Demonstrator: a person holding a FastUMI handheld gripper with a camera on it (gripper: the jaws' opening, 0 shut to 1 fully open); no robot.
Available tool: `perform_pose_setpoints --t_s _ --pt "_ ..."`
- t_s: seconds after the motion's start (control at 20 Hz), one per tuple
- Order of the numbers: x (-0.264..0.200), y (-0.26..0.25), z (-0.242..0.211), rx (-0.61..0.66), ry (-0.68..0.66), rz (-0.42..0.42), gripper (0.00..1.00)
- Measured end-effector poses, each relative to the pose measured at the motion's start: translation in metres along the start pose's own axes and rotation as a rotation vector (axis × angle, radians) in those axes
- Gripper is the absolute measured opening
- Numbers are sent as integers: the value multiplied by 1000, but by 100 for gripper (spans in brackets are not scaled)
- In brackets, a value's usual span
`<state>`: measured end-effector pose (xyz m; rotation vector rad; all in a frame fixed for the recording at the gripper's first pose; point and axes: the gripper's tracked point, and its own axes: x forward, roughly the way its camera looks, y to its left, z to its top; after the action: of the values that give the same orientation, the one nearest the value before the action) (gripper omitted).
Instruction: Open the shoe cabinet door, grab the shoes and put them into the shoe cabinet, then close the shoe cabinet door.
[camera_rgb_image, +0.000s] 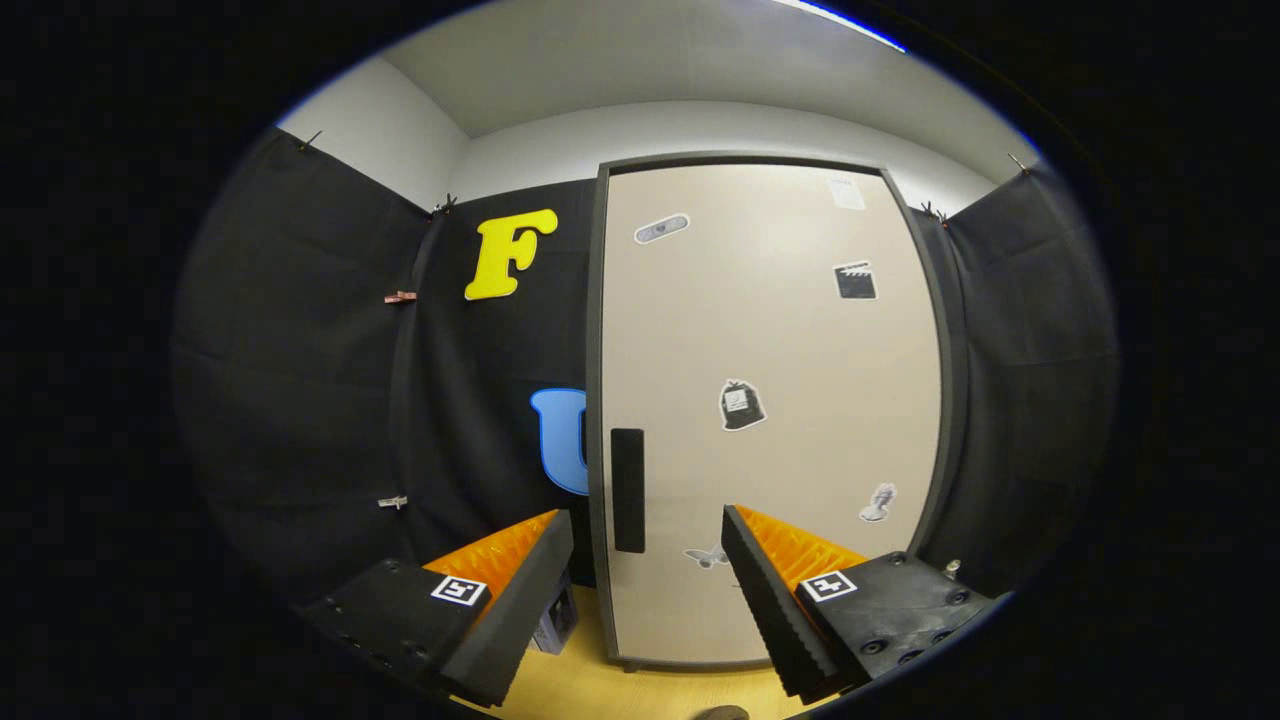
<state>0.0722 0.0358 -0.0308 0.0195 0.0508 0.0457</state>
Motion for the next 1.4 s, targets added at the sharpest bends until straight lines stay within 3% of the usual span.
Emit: perform_pose_setpoints --t_s 0.7,0.75,0.8,0.95,1.15,1.2,1.3,1.4 --pt "120 4 -46 13 56 -77 97" --pt "125 3 -49 16 60 -82 93" --pt "130 3 -51 14 64 -90 81" --pt "134 0 -57 -10 77 -114 76" --pt "137 1 -59 -40 64 -130 41" --pt "136 2 -59 -37 64 -129 40" --pt "137 3 -60 -25 68 -120 30" --pt "136 3 -61 -33 67 -111 30"
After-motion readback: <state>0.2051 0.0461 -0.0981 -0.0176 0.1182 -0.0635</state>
